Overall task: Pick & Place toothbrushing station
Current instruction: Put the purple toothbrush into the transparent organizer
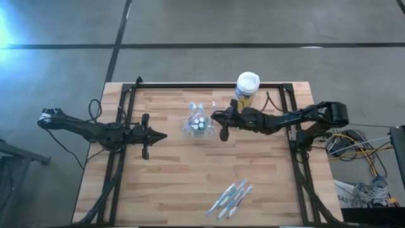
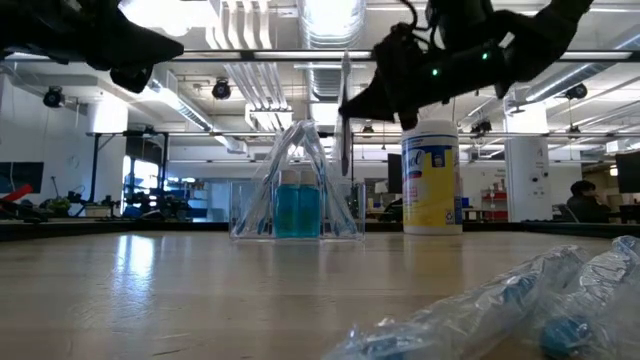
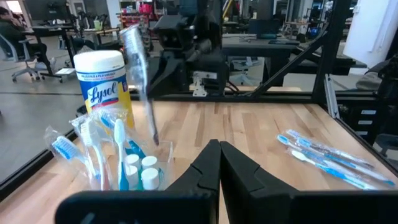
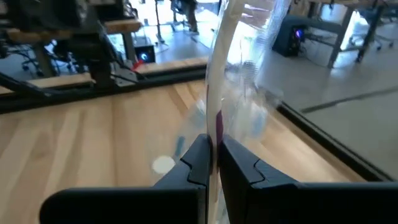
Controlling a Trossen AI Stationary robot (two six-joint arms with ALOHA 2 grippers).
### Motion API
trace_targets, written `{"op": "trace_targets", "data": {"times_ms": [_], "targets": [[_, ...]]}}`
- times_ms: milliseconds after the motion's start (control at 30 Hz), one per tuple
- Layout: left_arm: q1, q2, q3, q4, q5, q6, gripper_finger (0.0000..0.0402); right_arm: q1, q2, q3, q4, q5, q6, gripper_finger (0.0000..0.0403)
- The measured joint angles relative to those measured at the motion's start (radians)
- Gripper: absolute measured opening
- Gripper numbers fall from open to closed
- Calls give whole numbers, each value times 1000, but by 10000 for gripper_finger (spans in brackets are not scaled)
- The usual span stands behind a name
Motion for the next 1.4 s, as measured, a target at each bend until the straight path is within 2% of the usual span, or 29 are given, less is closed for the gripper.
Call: {"op": "trace_targets", "data": {"times_ms": [367,667,1067,1167,1400], "targets": [[0,0,-8,8,-1,-8,7,-24,92,0,3,10,59,13],[0,0,-8,10,-3,-11,7,-22,182,56,-16,3,49,13],[0,1,-8,10,-2,-13,7,-23,194,59,-50,-23,60,15],[0,1,-8,10,-1,-18,7,-24,194,58,-73,-59,72,33],[0,1,-8,10,1,-21,7,-26,170,57,-88,-63,83,115]]}}
